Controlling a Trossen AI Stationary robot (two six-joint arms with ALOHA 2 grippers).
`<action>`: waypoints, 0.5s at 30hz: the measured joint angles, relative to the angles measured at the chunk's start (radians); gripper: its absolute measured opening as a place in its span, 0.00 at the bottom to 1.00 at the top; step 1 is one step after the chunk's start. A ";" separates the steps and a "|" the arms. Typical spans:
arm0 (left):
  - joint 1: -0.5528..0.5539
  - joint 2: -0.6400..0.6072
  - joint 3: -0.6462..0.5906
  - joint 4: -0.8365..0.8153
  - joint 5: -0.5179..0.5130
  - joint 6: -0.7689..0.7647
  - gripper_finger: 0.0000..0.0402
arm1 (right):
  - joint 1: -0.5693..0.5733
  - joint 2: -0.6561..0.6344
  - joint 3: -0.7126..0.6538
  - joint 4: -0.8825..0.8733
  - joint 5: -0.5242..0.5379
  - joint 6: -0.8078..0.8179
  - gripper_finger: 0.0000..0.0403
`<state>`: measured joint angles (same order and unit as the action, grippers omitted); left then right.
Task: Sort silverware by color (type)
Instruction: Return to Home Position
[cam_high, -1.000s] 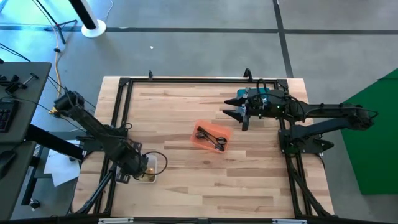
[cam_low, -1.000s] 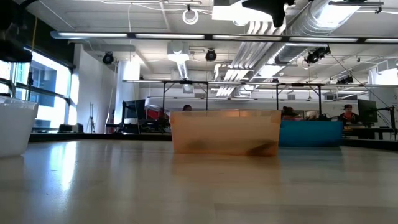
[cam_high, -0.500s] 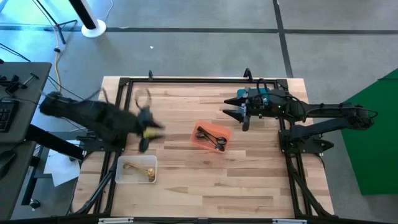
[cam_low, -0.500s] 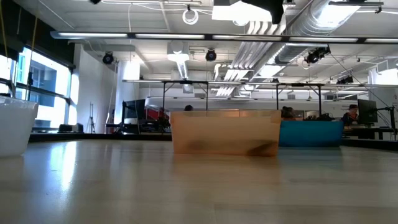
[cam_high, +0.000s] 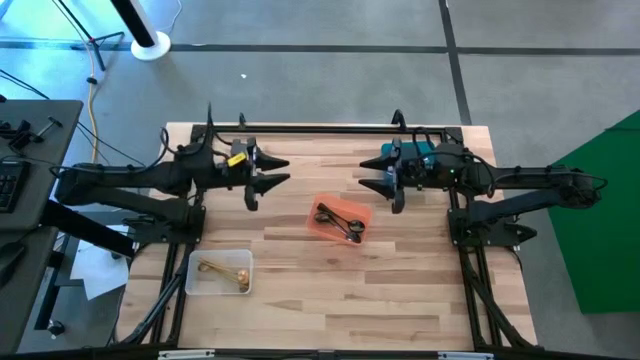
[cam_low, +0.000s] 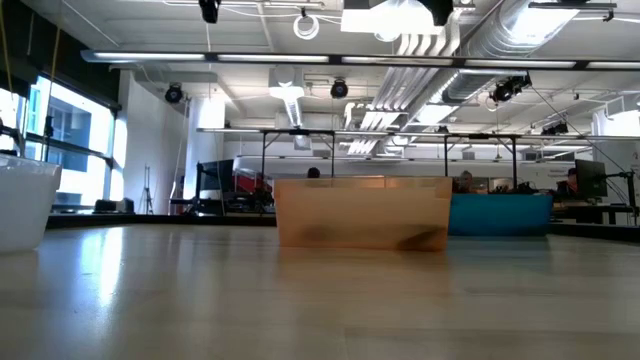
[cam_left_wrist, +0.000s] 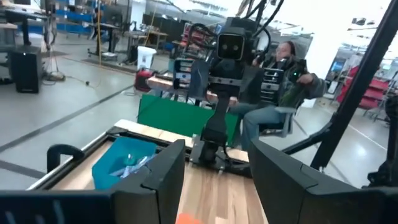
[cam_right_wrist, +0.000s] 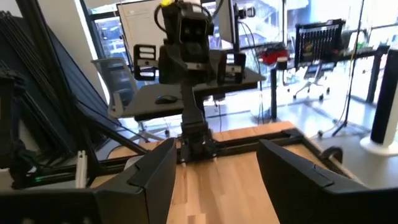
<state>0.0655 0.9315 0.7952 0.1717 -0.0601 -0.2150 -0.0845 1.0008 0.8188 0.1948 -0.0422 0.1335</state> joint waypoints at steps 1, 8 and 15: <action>0.001 0.000 -0.009 0.015 0.000 0.000 0.42 | 0.000 0.000 0.000 0.006 0.005 -0.013 0.52; 0.002 0.000 -0.016 0.045 -0.002 0.033 0.42 | 0.000 0.000 0.000 0.017 0.009 -0.011 0.52; 0.002 0.000 -0.016 0.041 -0.005 0.171 0.42 | 0.000 0.000 0.000 0.017 0.008 -0.011 0.52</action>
<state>0.0673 0.9310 0.7792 0.2131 -0.0650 -0.0440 -0.0845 1.0008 0.8188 0.2119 -0.0345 0.1223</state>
